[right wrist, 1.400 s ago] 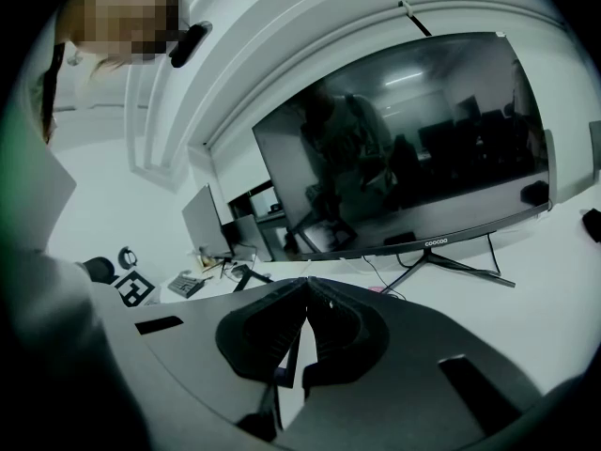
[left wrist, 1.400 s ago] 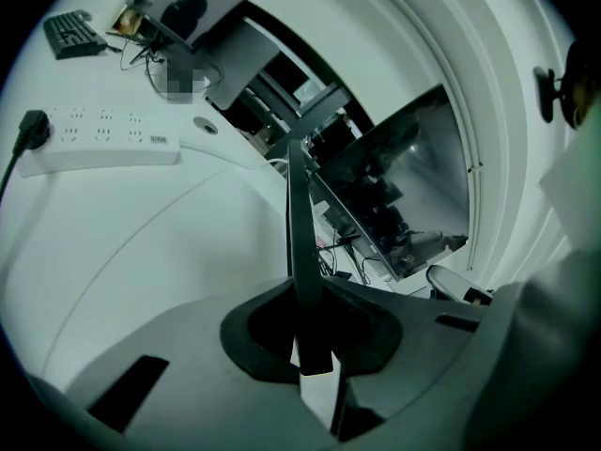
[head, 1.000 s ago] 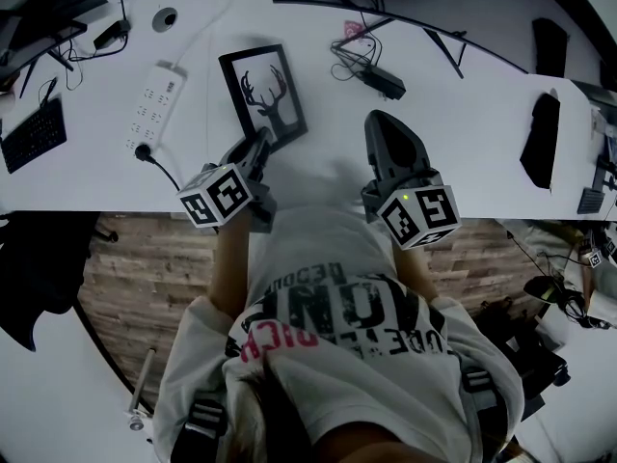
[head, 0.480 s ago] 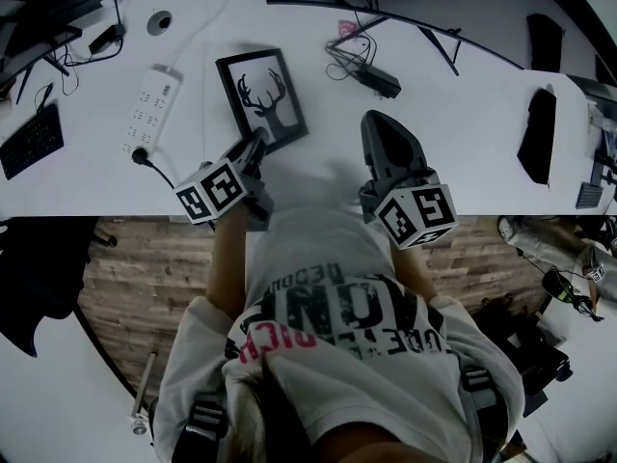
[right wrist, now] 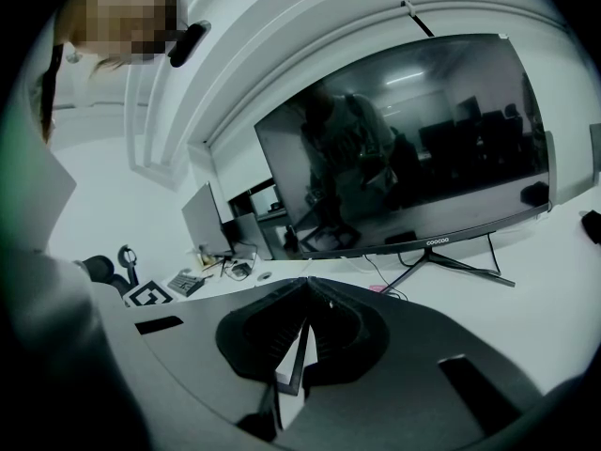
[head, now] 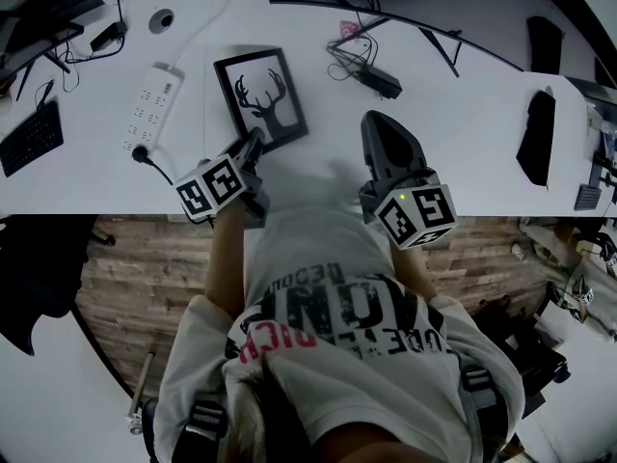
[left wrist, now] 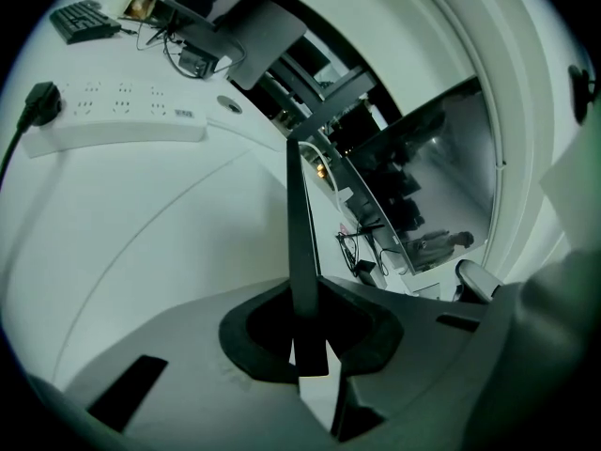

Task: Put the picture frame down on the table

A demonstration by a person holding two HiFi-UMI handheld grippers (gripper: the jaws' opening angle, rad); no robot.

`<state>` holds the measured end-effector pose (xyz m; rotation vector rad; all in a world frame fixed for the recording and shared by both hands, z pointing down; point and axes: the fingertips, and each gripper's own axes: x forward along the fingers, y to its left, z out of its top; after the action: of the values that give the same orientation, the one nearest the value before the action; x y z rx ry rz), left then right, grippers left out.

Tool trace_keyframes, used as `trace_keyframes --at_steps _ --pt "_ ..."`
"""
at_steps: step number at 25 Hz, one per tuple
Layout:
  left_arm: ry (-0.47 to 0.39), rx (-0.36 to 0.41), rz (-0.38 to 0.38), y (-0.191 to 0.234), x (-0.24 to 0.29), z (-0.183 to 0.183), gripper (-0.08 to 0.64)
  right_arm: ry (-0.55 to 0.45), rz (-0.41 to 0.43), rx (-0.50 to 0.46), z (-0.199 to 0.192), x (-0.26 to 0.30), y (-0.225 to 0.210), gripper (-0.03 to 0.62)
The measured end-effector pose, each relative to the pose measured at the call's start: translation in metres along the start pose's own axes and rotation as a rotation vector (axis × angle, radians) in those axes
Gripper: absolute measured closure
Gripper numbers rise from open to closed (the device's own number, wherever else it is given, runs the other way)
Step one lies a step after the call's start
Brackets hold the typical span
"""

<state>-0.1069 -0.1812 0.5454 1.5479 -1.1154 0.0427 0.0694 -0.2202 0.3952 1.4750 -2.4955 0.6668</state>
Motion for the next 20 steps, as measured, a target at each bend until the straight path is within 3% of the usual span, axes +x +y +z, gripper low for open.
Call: trace_keyframes --at_steps 20 --pt "0.009 -0.004 0.088 0.035 0.007 -0.007 0.451 0.006 0.017 -0.003 -0.001 0.003 0.006 0.591"
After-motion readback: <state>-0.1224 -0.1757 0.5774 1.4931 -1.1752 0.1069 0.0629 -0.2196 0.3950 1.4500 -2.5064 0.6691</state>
